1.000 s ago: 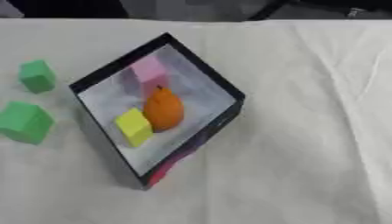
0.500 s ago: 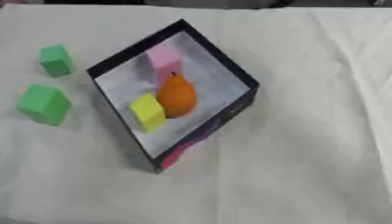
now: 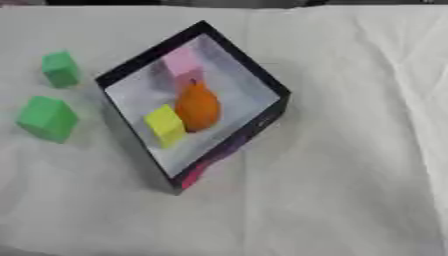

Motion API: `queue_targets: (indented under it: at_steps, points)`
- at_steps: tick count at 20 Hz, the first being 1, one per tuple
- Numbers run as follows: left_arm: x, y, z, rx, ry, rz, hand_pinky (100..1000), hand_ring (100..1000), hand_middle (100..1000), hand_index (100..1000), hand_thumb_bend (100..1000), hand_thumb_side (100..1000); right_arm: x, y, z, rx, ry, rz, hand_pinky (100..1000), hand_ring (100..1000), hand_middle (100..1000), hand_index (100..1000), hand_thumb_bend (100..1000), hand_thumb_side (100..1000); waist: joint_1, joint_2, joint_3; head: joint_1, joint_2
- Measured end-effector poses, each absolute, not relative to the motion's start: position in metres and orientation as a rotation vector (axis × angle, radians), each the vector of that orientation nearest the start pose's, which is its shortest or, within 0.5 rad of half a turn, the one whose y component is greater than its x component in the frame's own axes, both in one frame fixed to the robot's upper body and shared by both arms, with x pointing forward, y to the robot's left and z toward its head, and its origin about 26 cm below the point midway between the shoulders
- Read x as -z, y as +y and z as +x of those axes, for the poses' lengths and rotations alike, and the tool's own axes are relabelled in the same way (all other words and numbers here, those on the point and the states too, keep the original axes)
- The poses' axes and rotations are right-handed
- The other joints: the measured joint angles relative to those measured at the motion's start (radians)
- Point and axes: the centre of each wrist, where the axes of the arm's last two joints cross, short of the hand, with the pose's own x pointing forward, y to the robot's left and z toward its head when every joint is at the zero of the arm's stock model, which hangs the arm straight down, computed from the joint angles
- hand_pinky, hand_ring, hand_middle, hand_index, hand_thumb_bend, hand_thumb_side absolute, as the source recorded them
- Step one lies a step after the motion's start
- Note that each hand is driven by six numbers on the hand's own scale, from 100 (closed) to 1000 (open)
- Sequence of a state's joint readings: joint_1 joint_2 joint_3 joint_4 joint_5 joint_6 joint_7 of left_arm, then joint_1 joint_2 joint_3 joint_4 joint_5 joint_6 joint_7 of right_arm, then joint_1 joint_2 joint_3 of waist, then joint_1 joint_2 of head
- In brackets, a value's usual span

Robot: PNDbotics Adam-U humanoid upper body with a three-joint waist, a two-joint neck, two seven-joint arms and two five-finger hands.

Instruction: Pick up objects on the table and place them in the box.

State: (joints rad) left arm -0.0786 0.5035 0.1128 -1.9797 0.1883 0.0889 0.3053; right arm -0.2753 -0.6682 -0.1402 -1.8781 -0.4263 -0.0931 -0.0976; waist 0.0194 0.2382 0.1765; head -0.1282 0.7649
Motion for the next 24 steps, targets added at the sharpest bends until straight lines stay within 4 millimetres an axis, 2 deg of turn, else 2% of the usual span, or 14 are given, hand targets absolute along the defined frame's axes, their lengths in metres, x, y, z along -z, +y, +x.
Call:
queue_targets:
  at_steps: [6,10,15,17,19,24]
  points:
    - [-0.172,0.344,0.269,0.112,-2.013,0.495,848,758,792,840,112,759,-0.226,-0.362,0.303,-0.166,-2.259,-0.159,880,726,712,852,100,570,0.002,-0.001,-0.013,-0.028,0.000]
    - [-0.187,0.357,0.267,0.313,-2.020,0.589,832,753,788,866,124,728,-0.225,-0.364,0.302,-0.156,-2.255,-0.169,877,722,709,849,100,569,0.002,-0.005,-0.011,-0.036,0.000]
    - [-0.233,0.365,0.270,0.850,-1.922,0.724,837,798,832,890,207,703,-0.223,-0.370,0.299,-0.112,-2.244,-0.204,873,719,706,848,100,594,0.002,-0.017,0.004,-0.045,0.003]
    - [-0.248,0.365,0.271,1.049,-1.843,0.748,841,818,854,890,248,699,-0.223,-0.372,0.298,-0.100,-2.241,-0.213,873,717,704,846,100,573,0.002,-0.019,0.003,-0.045,0.004]
    - [-0.260,0.364,0.272,1.215,-1.762,0.751,860,849,873,895,330,676,-0.221,-0.373,0.298,-0.092,-2.231,-0.220,872,714,701,845,100,574,0.002,-0.023,0.002,-0.044,0.004]
    - [-0.281,0.367,0.278,1.539,-1.543,0.714,877,869,864,899,436,593,-0.219,-0.375,0.297,-0.080,-2.219,-0.232,873,710,697,843,100,576,0.009,-0.028,0.003,-0.046,0.005]
